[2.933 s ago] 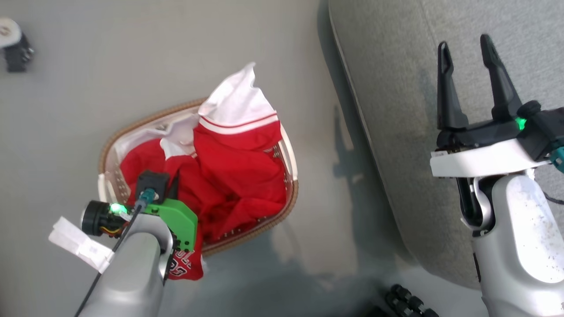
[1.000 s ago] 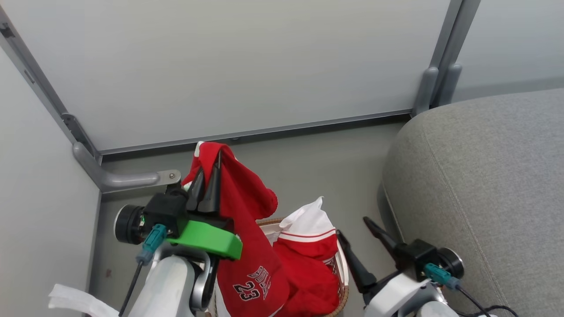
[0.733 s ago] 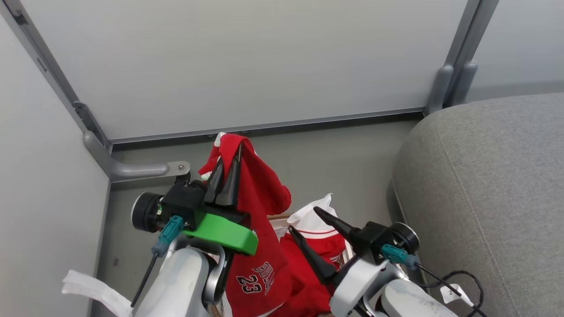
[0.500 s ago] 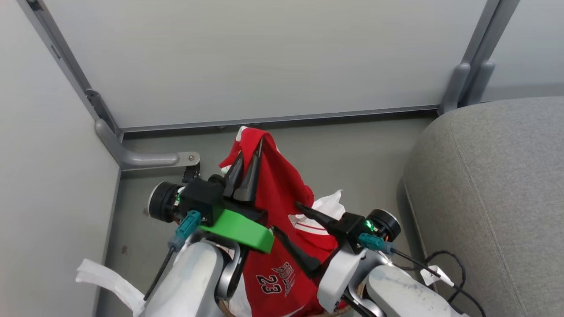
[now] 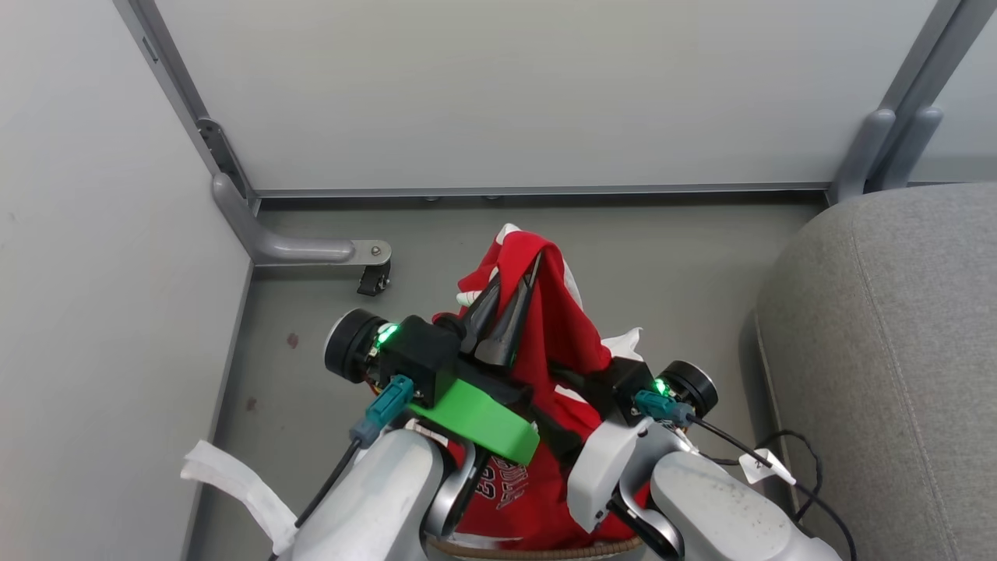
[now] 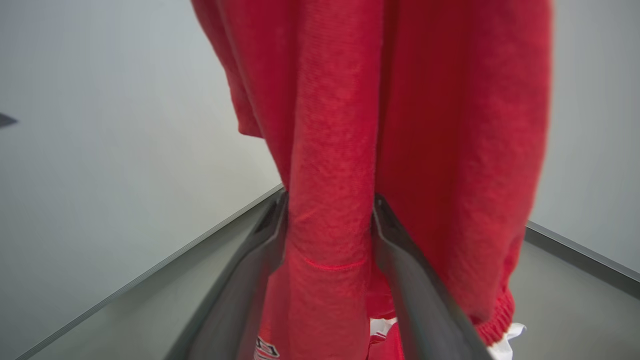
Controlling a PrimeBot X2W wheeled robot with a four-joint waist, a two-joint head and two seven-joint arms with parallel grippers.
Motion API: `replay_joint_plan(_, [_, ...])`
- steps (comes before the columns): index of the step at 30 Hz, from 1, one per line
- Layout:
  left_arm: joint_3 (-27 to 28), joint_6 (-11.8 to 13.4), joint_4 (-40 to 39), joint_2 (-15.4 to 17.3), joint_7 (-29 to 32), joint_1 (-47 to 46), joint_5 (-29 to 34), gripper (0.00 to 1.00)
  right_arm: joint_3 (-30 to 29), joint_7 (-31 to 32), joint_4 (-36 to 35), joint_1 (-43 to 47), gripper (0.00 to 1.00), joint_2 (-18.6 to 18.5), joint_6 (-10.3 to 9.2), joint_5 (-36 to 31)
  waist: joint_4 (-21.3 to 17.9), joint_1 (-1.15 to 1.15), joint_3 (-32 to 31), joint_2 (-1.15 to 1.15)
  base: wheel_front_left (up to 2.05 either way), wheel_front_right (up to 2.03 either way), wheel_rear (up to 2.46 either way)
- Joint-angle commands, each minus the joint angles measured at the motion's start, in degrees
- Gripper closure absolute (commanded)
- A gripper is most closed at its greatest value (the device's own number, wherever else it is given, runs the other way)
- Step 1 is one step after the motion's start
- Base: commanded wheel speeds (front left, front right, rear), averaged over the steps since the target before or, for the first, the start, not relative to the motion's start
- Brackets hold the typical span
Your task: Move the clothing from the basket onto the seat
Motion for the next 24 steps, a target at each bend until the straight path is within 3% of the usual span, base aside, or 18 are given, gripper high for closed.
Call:
replay_joint_plan(1, [-0.20, 0.33, -0.30, 0.20, -0.04, -0.98, -0.45, 1.00, -0.38, -0.23, 0.22, -0.51, 1.00, -0.16, -0.06, 1.06, 0.44, 0.00, 0.17, 0.00, 0.00, 0.00, 0.00])
replay_joint_plan(9, [1.45, 1.47, 1.08, 0.21, -0.05, -0.35, 0.25, 1.00, -3.57, -0.23, -0.92, 2.32, 1.00, -0.12, -0.06, 1.68, 0.51, 0.00, 0.15, 0.00, 0.00, 0.00, 0.00])
replay_joint_plan(10, [2.07, 1.57, 1.23, 0.20, -0.05, 0.30, 0.20, 0.73, -4.50, -0.24, -1.60, 3.01, 1.00, -0.13, -0.06, 1.35, 0.26, 0.00, -0.01, 0.00, 0.00, 0.00, 0.00])
replay_joint_plan(12, [2.90, 1.56, 2.01, 0.21, -0.04, 1.51, 0.67, 0.00, -6.33, -0.24, -3.23, 4.10, 1.00, -0.14, -0.06, -0.13, -0.25, 0.00, -0.30, 0.00, 0.00, 0.00, 0.00])
replay_joint_plan(20, [6.96, 0.03, 4.61, 0.21, -0.03, 4.91, 3.05, 0.00, -12.19, -0.24, -12.05, 9.58, 1.00, -0.10, -0.06, -3.93, -3.55, 0.00, -1.19, 0.00, 0.00, 0.00, 0.00])
replay_joint_plan(24, [9.45, -0.67, 5.51, 0.21, -0.02, 7.44, 4.11, 0.00, -15.44, -0.24, -15.88, 12.79, 1.00, -0.09, -0.06, -4.63, -7.45, 0.00, -1.80, 0.00, 0.00, 0.00, 0.00])
